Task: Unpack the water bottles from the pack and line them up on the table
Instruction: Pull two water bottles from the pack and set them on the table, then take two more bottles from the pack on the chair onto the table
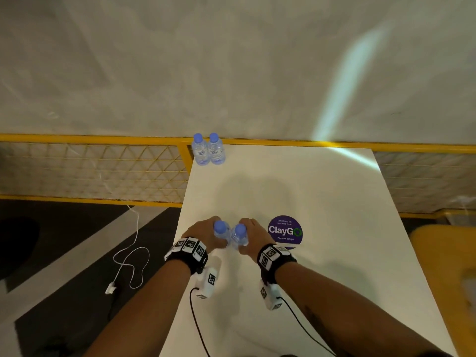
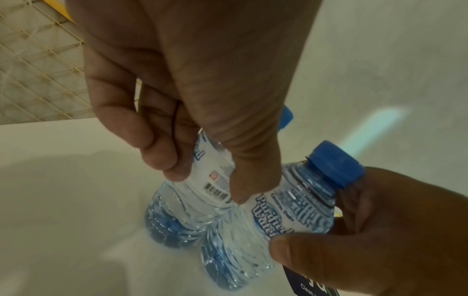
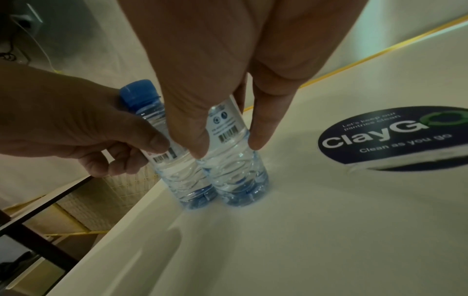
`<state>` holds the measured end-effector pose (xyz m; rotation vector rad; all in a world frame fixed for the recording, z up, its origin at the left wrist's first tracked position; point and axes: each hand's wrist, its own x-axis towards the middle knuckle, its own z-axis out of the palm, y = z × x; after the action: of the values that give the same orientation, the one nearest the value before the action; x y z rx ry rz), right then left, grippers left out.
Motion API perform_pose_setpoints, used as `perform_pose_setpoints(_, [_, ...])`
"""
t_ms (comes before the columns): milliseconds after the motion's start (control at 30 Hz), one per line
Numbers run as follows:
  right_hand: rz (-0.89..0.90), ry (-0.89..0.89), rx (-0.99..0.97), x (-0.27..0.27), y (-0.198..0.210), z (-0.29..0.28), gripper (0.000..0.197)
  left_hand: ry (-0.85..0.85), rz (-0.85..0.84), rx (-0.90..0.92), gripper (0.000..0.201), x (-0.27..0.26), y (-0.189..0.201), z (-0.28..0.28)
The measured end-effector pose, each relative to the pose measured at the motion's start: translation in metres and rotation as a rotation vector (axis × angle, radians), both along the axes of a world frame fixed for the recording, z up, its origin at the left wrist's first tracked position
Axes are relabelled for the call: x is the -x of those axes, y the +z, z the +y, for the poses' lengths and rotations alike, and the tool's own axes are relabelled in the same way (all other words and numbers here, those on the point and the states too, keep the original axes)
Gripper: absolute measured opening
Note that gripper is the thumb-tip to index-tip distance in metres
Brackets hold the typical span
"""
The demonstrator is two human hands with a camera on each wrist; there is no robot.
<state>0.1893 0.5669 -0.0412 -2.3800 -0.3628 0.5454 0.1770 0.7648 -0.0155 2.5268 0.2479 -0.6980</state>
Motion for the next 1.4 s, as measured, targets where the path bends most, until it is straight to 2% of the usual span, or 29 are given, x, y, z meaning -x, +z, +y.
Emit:
perform_pose_setpoints(100, [0.021,0.007,0.027,-0.001,0.001,-0.001,0.073,-0.006,0.021,-0.024,0.057,0.003,0.004,0.001])
perform_pose_setpoints(133, [0.044,-0.012,0.033,0.001,0.003,-0.005,0.086,-0.002,0.024,-0.028,0.070,0.007,0.011,-0.001])
perform_pose_setpoints(167, [0.074,-0.043,0.036,0.004,0.006,-0.011,0.098,0.022,0.033,-0.035,0.093,0.012,0.015,0.000])
perform_pose_setpoints(200, [0.108,-0.077,0.030,0.007,0.007,-0.020,0.104,0.067,0.049,-0.050,0.114,0.019,0.022,0.000])
perform_pose_setpoints(233, [0.134,-0.096,0.018,0.013,0.010,-0.033,0.102,0.119,0.055,-0.073,0.124,0.028,0.030,0.000])
perform_pose_setpoints(267, [0.158,-0.098,0.006,0.019,0.012,-0.050,0.095,0.160,0.039,-0.109,0.123,0.038,0.039,-0.001])
perform_pose_setpoints(333, [0.198,-0.075,-0.028,0.036,0.018,-0.097,0.066,0.178,-0.039,-0.123,0.091,0.056,0.055,-0.015])
perform_pose_setpoints(400, [0.232,-0.082,-0.044,0.058,0.026,-0.155,0.039,0.103,-0.094,-0.097,0.058,0.072,0.072,-0.048])
perform_pose_setpoints(500, [0.251,-0.198,-0.006,0.100,0.029,-0.258,0.025,-0.100,-0.064,0.004,0.038,0.077,0.080,-0.121])
perform_pose_setpoints(633, [0.315,-0.446,0.033,0.169,0.030,-0.389,0.021,-0.540,0.041,0.030,0.027,0.064,0.066,-0.248])
perform_pose_setpoints(700, [0.325,-0.606,0.036,0.204,0.031,-0.447,0.018,-0.702,0.100,0.069,0.024,0.057,0.057,-0.317])
perform_pose_setpoints(867, [0.248,-1.019,0.013,0.277,0.032,-0.563,0.013,-0.883,0.115,0.205,0.034,0.076,0.045,-0.484])
perform_pose_setpoints(967, [0.176,-1.258,-0.029,0.298,0.035,-0.618,0.038,-0.976,0.227,0.287,0.046,0.111,0.038,-0.569])
perform_pose_setpoints(1067, [0.116,-1.420,-0.092,0.298,0.032,-0.667,0.052,-0.923,0.451,0.356,0.073,0.151,0.026,-0.629])
perform_pose_setpoints(1167, [0.080,-1.412,-0.136,0.285,0.027,-0.700,0.063,-0.727,0.495,0.417,0.094,0.179,0.015,-0.668])
perform_pose_setpoints(1233, [0.067,-1.377,-0.155,0.276,0.025,-0.713,0.064,-0.623,0.472,0.438,0.096,0.188,0.008,-0.686])
perform_pose_setpoints(1300, [0.023,-1.366,-0.179,0.268,0.020,-0.721,0.065,-0.547,0.452,0.435,0.090,0.193,0.003,-0.699])
perform_pose_setpoints(1400, [0.000,-1.335,-0.148,0.262,0.008,-0.727,0.075,-0.385,0.425,0.372,0.091,0.198,-0.005,-0.714])
